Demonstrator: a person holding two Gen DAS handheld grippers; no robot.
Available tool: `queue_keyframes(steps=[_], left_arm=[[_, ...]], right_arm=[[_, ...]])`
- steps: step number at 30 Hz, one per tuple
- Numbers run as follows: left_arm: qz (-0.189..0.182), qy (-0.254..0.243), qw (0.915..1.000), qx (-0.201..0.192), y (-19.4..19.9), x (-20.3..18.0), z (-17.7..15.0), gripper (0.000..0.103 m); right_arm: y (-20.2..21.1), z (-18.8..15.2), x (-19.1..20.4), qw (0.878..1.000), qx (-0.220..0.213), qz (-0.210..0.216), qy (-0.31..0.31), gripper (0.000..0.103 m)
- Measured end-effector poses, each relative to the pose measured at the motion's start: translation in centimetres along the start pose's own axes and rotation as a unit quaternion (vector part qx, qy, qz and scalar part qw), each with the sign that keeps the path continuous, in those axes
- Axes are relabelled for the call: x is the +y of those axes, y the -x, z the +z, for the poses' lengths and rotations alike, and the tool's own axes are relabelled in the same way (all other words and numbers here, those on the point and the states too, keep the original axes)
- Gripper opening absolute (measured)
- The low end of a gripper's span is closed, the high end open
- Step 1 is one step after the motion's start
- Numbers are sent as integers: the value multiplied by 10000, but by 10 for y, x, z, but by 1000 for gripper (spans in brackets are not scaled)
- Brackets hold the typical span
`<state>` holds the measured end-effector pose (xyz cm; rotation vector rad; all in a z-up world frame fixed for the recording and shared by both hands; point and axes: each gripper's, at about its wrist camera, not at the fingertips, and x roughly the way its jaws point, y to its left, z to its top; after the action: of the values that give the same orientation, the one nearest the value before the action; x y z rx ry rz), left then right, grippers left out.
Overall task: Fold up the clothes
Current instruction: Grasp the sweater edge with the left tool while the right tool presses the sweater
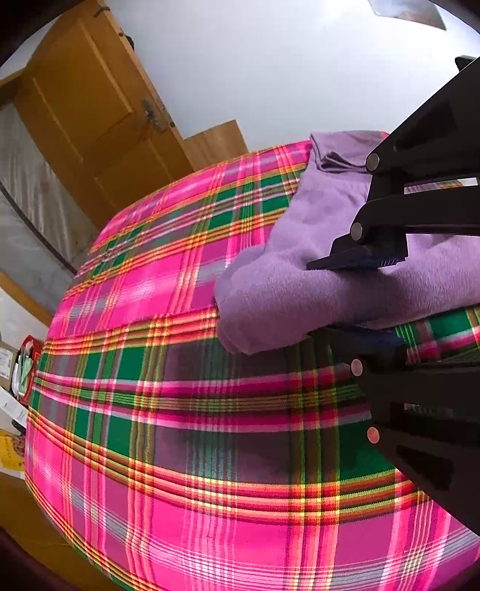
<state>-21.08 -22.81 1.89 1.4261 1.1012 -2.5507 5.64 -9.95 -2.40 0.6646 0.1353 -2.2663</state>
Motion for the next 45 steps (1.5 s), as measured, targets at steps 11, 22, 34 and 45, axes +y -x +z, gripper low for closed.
queue_keyframes(steps=[11, 22, 34, 45], left_arm=[[160, -100, 9998, -17, -2, -3, 2, 23], [184, -156, 9993, 287, -13, 18, 4, 23], [209, -427, 9973, 563, -18, 20, 8, 24], [16, -498, 9960, 737, -24, 24, 13, 26]], right_arm=[[-10, 15, -4, 9999, 25, 64, -96, 6], [-19, 6, 17, 9968, 440, 631, 199, 48], [-62, 12, 40, 9963, 827, 216, 59, 53], [-94, 6, 64, 9889, 1207, -776, 398, 53]])
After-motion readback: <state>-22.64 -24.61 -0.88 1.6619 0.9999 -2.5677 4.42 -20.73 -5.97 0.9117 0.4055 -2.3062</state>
